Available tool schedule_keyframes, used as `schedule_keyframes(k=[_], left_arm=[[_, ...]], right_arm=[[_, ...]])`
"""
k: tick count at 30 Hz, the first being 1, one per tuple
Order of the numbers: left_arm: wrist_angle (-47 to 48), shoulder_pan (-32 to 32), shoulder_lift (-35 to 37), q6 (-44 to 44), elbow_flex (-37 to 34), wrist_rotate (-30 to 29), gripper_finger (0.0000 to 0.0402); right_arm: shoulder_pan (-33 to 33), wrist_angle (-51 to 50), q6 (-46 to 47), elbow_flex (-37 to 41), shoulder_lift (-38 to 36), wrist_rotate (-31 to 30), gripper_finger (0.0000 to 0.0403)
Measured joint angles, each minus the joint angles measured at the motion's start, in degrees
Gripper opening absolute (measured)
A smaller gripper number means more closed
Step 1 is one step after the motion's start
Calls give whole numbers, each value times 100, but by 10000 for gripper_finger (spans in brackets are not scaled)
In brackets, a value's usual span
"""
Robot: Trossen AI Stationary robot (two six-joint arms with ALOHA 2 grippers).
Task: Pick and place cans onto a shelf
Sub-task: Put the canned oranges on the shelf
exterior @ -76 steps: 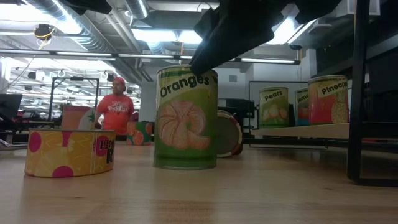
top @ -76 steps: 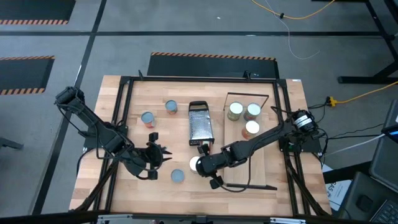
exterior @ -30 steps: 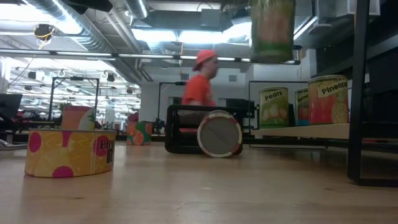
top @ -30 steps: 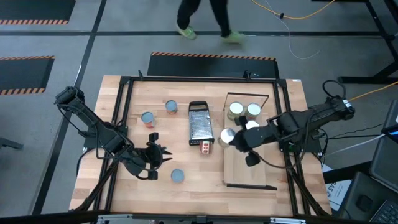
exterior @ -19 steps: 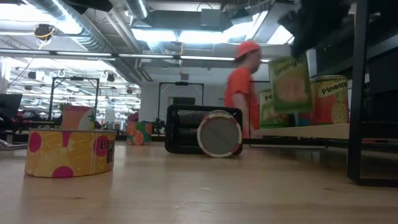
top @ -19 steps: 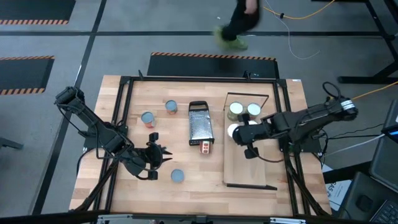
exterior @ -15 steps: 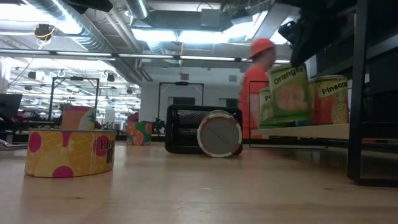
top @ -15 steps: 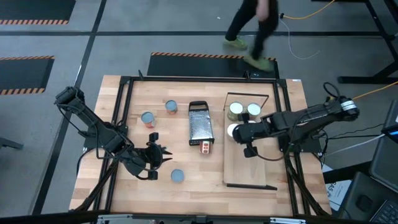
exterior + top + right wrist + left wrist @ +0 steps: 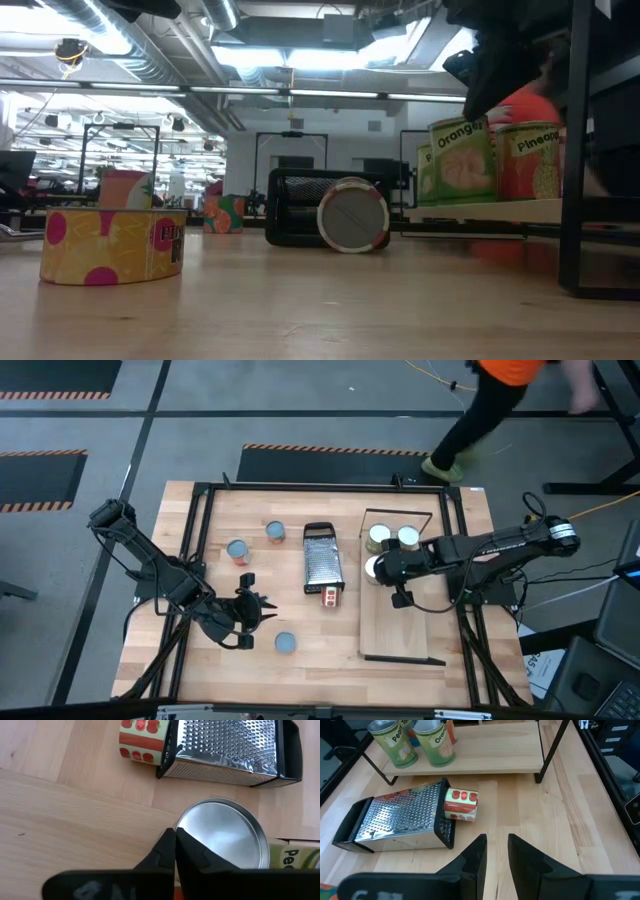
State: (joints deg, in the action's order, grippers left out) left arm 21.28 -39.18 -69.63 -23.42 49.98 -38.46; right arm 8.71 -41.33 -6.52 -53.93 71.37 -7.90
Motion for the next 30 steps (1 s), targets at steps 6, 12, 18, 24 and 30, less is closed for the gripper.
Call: schedule_keyframes(k=[6,12,18,24,30], left_arm=[[0,0,0,-1,0,0,71],[0,0,0,-4,0,0,71],[-2,0,0,-9,0,0,71],[-4,0,0,-42,0,0,71],[-4,0,0,-42,0,0,71]], right_arm=[[0,-21,24,0,0,0,22],[2,-63,26,0,0,-2,26],[2,-137,22,-2,0,-7,27],[2,-178,31,-4,0,-15,28],[2,-189,42,-7,0,-15,28]])
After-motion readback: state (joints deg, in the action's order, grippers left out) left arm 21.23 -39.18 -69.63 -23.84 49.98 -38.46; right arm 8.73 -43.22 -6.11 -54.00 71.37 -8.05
